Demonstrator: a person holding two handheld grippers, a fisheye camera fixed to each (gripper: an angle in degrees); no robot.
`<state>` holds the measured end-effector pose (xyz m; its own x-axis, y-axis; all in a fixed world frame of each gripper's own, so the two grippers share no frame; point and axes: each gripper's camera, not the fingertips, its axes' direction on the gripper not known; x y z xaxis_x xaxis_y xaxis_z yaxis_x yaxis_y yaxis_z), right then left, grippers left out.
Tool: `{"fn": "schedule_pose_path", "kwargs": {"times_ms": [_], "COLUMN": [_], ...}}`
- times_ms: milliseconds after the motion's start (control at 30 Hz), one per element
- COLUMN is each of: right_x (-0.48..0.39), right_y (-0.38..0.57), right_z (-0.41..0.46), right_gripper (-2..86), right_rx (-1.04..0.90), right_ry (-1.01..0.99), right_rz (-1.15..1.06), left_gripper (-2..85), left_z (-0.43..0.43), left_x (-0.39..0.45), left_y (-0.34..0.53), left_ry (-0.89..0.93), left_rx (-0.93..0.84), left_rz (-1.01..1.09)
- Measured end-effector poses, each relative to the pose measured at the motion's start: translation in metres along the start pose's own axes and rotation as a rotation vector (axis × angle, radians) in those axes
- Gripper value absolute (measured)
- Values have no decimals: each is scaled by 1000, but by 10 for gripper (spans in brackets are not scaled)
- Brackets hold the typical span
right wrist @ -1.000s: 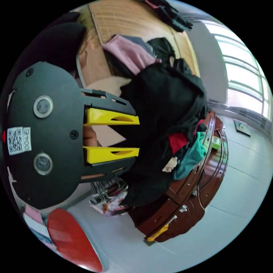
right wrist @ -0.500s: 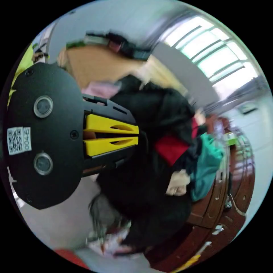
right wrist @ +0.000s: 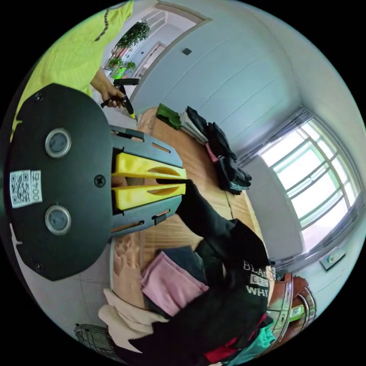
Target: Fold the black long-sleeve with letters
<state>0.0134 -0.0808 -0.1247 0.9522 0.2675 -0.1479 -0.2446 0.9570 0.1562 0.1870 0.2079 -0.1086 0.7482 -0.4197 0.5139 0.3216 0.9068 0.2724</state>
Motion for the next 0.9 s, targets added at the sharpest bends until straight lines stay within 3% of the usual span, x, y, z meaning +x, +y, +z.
{"fn": "schedule_pose_path", "kwargs": {"times_ms": [167, 367, 533, 633, 800, 900], "right_x": [-38, -89, -149, -156, -149, -154], "right_y": [65, 72, 90, 112, 123, 122], "right_z": [7, -30, -36, -25, -26, -28], "right_gripper": [11, 12, 14, 19, 28, 29], "right_rx": [-53, -46, -204, -264, -282, -287], "right_ry": [-349, -568, -535, -489, -486, -453], "right_rz": [60, -62, -290, -287, -263, -291], "left_gripper": [14, 111, 199, 230, 243, 207], "left_z": [-11, 3, 48, 81, 106, 117], "left_x": [-54, -48, -25, -20, 8, 22], "left_y": [-19, -74, -110, -121, -134, -139], "left_ry": [96, 537, 1015, 1223, 1197, 1274], "left_rx": [-13, -185, -388, -486, -612, -648], "left_rz": [3, 123, 69, -19, 80, 97]}}
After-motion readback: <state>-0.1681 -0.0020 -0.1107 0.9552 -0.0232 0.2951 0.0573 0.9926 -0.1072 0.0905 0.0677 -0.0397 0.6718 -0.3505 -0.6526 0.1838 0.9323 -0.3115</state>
